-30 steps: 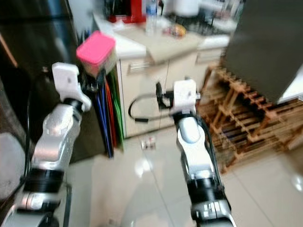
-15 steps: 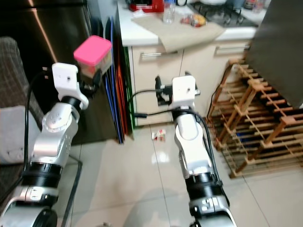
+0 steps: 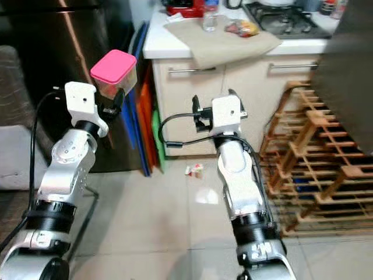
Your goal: Restocking fridge
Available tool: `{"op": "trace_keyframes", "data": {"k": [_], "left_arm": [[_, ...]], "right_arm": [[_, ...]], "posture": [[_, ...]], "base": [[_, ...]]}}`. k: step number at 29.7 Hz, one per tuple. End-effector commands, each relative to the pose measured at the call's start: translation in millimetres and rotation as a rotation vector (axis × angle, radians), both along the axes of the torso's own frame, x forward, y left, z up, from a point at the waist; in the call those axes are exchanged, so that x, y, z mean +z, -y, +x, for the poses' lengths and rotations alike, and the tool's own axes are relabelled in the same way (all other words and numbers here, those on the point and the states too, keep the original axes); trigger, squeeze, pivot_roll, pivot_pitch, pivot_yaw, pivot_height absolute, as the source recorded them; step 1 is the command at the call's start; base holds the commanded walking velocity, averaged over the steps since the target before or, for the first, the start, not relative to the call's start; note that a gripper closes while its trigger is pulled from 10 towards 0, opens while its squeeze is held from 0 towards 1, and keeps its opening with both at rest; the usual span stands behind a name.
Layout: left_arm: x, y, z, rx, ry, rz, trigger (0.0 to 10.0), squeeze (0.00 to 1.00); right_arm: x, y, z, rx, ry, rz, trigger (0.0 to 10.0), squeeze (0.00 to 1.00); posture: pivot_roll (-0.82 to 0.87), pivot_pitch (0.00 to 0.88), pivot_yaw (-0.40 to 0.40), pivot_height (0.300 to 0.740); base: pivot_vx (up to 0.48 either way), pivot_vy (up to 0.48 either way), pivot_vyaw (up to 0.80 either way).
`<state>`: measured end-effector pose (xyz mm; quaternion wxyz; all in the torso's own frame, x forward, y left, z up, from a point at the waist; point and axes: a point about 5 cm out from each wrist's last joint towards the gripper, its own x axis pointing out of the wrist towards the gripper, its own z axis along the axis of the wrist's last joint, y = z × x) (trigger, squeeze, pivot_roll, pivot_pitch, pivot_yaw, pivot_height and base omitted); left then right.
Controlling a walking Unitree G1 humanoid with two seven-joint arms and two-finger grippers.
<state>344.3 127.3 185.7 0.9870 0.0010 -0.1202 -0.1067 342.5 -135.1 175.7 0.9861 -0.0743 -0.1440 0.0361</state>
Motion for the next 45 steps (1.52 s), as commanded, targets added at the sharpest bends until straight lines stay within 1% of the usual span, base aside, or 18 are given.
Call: {"op": "trace_keyframes", "data": {"k": [1, 4, 11, 14, 15, 17, 19, 22, 27, 33, 37, 43, 45], "left_arm": [[5.9, -0.6, -2.3, -0.006, 0.029, 0.012, 10.0, 0.0], [6.3, 1.4, -4.5, -0.025, 0.036, 0.005, 10.0, 0.0], [10.0, 0.8, -3.5, -0.046, 0.062, -0.01, 10.0, 0.0], [13.0, 7.5, -5.4, -0.09, 0.086, 0.019, 10.0, 0.0], [14.1, 8.3, -5.9, -0.095, 0.092, 0.019, 10.0, 0.0], [14.2, 7.5, -5.7, -0.09, 0.088, 0.019, 10.0, 0.0], [12.4, 5.4, -4.5, -0.073, 0.078, 0.04, 10.0, 0.0], [10.5, 1.9, -2.5, -0.052, 0.07, 0.046, 10.0, 0.0], [5.9, -6.8, 1.8, 0.005, 0.036, 0.059, 10.0, 0.0], [3.4, -8.9, 1.6, 0.015, 0.028, 0.066, 10.0, 0.0], [1.2, -12.8, 3.1, 0.037, 0.016, 0.064, 10.0, 0.0], [0.4, -16.2, 9.4, 0.068, 0.004, 0.044, 10.0, 0.0], [4.5, -16.7, 9.9, 0.072, 0.025, 0.044, 10.0, 0.0]], "right_arm": [[3.6, -2.6, 1.3, 0.001, 0.015, 0.022, 10.0, 0.0], [4.2, -5.6, 1.5, 0.007, 0.015, 0.031, 10.0, 0.0], [1.7, -6.2, 2.8, 0.006, 0.011, 0.052, 10.0, 0.0], [0.7, -4.8, 3.3, 0.01, 0.009, 0.045, 10.0, 0.0], [0.3, -1.2, 3.7, -0.002, 0.006, 0.05, 10.0, 0.0], [0.4, 5.0, 4.1, -0.024, 0.006, 0.055, 10.0, 0.0], [0.4, 7.6, 4.1, -0.031, 0.008, 0.055, 10.0, 0.0], [-1.7, 6.8, 2.1, -0.028, 0.007, 0.053, 10.0, 0.0], [-6.9, 4.2, -2.6, -0.015, -0.001, 0.047, 10.0, 0.0], [-14.8, 10.8, -10.8, -0.023, -0.018, 0.037, 10.0, 0.0], [-16.3, 12.2, -13.8, -0.028, -0.02, 0.035, 10.0, 0.0], [-17.7, 15.3, -13.6, -0.035, -0.024, 0.023, 10.0, 0.0], [-14.6, 15.2, -13.8, -0.037, -0.018, 0.018, 10.0, 0.0]], "posture": [[0.01, 0.0, 0.07, 0.74], [0.02, 0.0, 0.061, 0.74], [0.01, 0.0, 0.063, 0.74], [0.01, 0.0, 0.062, 0.74], [0.01, 0.0, 0.061, 0.74], [0.01, 0.0, 0.061, 0.74], [0.01, 0.0, 0.061, 0.74], [0.01, 0.0, 0.06, 0.74], [0.01, 0.0, 0.057, 0.74], [0.0, 0.0, 0.051, 0.74], [-0.01, 0.0, 0.047, 0.74], [-0.02, 0.0, 0.055, 0.74], [-0.02, 0.0, 0.062, 0.74]], "base": [[0.0, -0.472, 0.0], [0.0, -0.472, 0.0], [0.0, -0.472, 0.0], [0.0, -0.472, 0.0], [0.0, -0.472, 0.0], [0.0, -0.471, 0.0], [0.0, -0.461, 0.0], [0.0, -0.439, 0.0], [0.256, -0.403, 0.0], [0.266, -0.398, 0.0], [0.276, -0.39, 0.0], [0.276, -0.39, 0.0], [0.375, -0.296, 0.0]]}}
